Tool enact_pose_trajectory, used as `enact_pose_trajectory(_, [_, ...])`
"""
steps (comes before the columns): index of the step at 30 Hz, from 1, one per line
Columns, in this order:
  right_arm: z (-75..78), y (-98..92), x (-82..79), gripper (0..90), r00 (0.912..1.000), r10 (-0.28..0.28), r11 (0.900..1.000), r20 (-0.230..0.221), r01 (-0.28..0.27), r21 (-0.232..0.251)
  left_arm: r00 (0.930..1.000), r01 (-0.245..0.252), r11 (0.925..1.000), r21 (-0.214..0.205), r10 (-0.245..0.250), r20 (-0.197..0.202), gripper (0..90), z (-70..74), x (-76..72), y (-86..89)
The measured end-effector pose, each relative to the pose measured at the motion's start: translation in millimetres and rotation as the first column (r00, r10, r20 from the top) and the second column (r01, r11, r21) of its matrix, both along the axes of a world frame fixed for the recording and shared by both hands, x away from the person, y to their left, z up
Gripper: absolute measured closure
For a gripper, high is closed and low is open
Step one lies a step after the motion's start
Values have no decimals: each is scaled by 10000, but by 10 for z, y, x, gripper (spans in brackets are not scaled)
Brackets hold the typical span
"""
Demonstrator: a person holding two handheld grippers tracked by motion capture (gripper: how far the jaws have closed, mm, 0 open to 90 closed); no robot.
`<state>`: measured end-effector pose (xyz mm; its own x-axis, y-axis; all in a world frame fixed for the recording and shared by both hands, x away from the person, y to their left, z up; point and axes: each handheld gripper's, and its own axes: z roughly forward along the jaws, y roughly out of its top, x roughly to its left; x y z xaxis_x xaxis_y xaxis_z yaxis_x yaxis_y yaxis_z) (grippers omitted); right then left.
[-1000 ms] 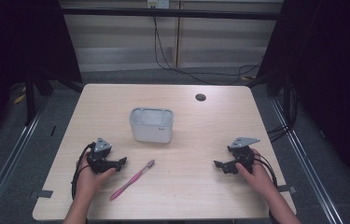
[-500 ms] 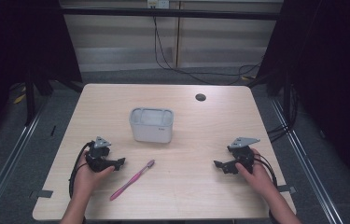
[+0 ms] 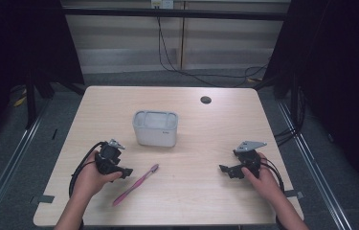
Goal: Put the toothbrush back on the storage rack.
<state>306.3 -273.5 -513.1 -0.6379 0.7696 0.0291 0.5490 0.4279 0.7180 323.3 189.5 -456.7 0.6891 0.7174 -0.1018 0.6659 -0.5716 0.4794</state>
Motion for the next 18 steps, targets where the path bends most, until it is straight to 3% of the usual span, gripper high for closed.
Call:
enact_pose_trajectory(8, [0, 0, 1, 100, 10000, 2, 10000, 6, -2, -2, 9991, 318, 9992, 255, -311, -292, 347, 49, 10, -94])
enact_pose_trajectory(18, [0, 0, -1, 100, 10000, -5, 10000, -8, 5, 3, 9972, 594, 9980, 238, -582, -461, 363, 73, -5, -193])
